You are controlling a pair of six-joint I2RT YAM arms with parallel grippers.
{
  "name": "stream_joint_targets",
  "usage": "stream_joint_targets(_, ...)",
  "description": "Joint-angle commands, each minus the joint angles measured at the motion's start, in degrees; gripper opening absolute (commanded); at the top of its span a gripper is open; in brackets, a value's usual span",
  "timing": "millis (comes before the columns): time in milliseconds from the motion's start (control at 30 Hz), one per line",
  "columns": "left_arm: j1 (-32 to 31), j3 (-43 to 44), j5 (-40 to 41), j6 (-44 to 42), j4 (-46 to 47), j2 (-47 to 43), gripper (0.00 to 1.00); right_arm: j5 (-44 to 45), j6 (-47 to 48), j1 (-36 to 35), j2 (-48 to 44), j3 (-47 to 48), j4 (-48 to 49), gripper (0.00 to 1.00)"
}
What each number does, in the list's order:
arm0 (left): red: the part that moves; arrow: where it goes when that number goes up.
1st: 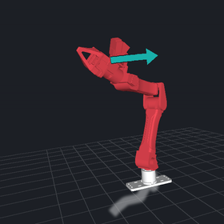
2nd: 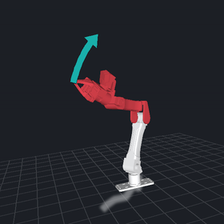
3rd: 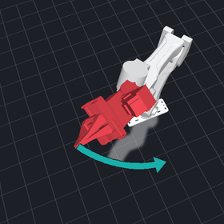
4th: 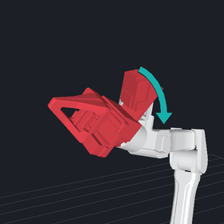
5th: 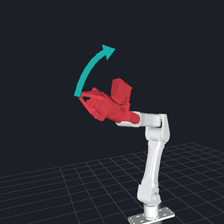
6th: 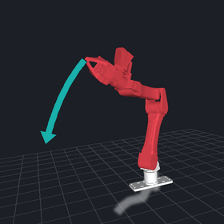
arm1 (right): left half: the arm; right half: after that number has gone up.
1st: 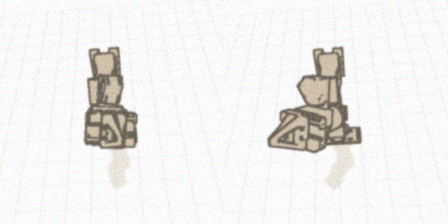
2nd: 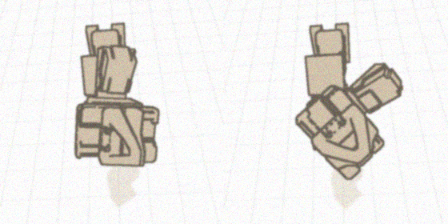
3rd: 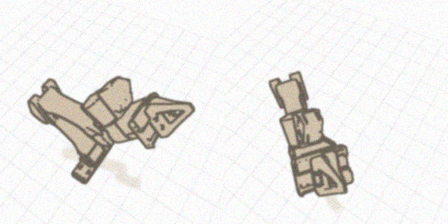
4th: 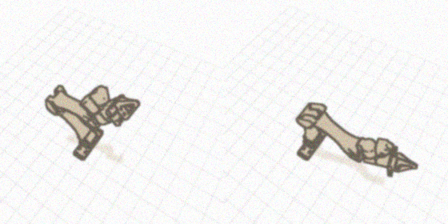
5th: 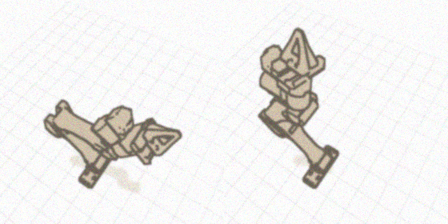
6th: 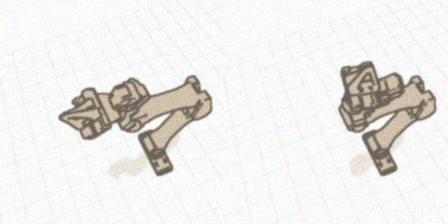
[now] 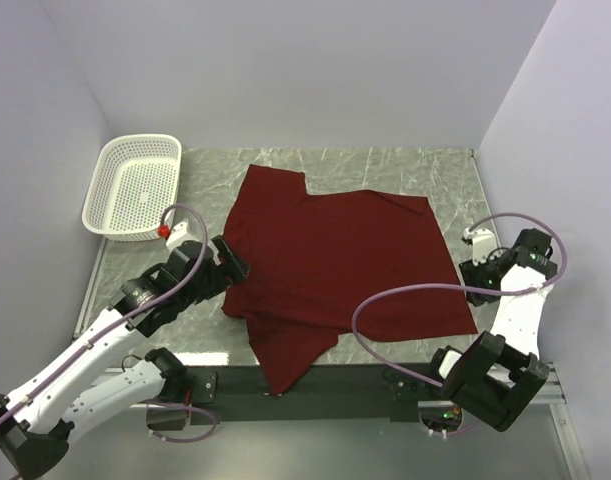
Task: Fold and stack the t-shirts
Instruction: Flatten the tshirt out
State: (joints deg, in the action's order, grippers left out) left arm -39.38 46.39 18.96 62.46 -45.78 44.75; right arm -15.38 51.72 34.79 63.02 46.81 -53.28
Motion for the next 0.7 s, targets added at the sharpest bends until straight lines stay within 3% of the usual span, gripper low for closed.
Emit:
stream_joint_targets(0, 0.88, -0.85, -5.94, -8.48, 12.6, -0.11, 0.99, -13.68, 10.63, 0.28, 0.34, 6.09, -10.05, 0.53)
stream_joint_targets(133, 5.96, -0.69, -13.76, -15.86, 22.73, 6.82, 0.99, -29.23, 18.5, -0.86, 8.84, 9.7, -15.72, 0.53)
stream_joint_targets(233, 12.46, 2.82, -20.43, -20.7, 29.68, 16.04, 0.99, -30.68, 11.49, -5.5, 14.3, 14.88, -10.2, 0.53)
stream_joint_targets(400, 21.7, 13.43, -29.23, -25.54, 34.0, 34.47, 0.94, -16.47, -5.54, -17.98, 25.03, 24.11, 6.5, 0.53)
stream_joint_targets(467, 24.94, 16.7, -30.64, -27.21, 34.96, 39.25, 0.93, -10.32, -8.03, -22.12, 29.86, 27.36, 10.54, 0.53)
stream_joint_targets(667, 31.11, 35.23, -34.51, -30.99, 32.16, 59.9, 0.9, -3.09, -9.36, -26.17, 47.17, 48.43, 8.81, 0.53)
